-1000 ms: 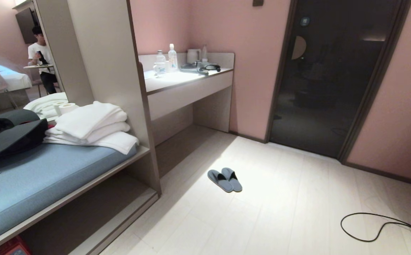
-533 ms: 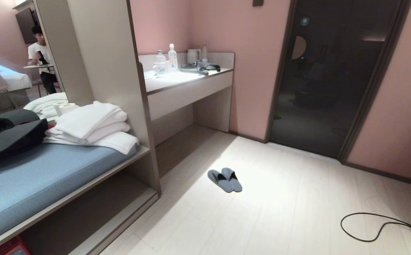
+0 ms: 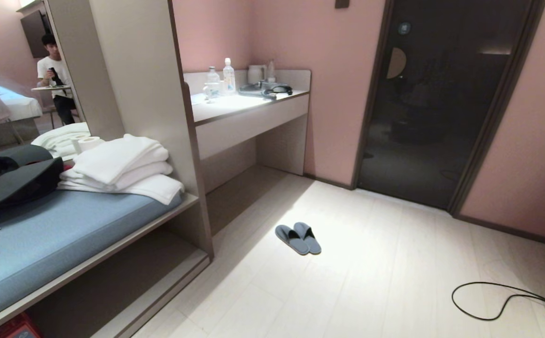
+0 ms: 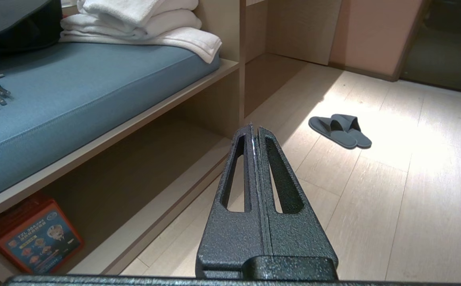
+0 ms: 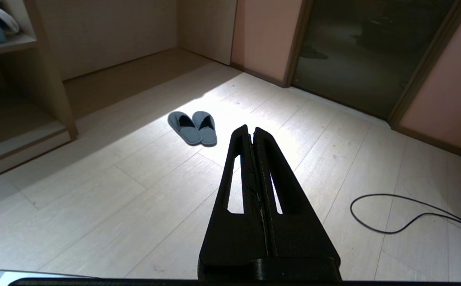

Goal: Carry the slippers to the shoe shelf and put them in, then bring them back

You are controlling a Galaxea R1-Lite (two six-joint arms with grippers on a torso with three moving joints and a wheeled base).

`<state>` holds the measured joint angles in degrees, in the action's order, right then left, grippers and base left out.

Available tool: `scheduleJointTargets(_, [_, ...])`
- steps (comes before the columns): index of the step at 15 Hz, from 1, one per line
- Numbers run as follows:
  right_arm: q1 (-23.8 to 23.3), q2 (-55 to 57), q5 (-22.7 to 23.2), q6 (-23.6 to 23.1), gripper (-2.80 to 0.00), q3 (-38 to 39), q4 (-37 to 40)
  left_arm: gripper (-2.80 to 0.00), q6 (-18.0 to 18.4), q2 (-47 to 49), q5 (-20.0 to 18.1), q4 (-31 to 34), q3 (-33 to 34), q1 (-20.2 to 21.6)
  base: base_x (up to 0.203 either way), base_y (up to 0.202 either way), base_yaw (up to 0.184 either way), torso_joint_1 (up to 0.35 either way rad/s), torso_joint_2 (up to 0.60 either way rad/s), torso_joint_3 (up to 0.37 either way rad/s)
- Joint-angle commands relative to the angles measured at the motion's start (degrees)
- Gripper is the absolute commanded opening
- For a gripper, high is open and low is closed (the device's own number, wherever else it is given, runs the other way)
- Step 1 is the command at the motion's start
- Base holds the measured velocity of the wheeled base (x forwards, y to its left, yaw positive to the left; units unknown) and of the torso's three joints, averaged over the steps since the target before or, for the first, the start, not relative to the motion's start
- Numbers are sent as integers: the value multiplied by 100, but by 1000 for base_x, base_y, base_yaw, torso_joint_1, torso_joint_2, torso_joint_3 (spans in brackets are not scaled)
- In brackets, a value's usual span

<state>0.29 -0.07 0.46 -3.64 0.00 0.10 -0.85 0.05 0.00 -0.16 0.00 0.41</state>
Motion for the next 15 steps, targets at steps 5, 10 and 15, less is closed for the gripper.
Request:
scheduleJointTargets(5, [-3,7,6,-6,-280,0,-1,-280,-3,4,0,6,0,2,0,0,0,0,0,0])
scheduleJointTargets(10, [-2,7,6,-6,-280,0,-1,-280,-3,4,0,-2,0,2,0,0,0,0,0,0])
scheduleJointTargets(15, [3,7,6,-6,-280,0,-1,-280,-3,4,0,-2,0,2,-1,-8,120,4,2,1])
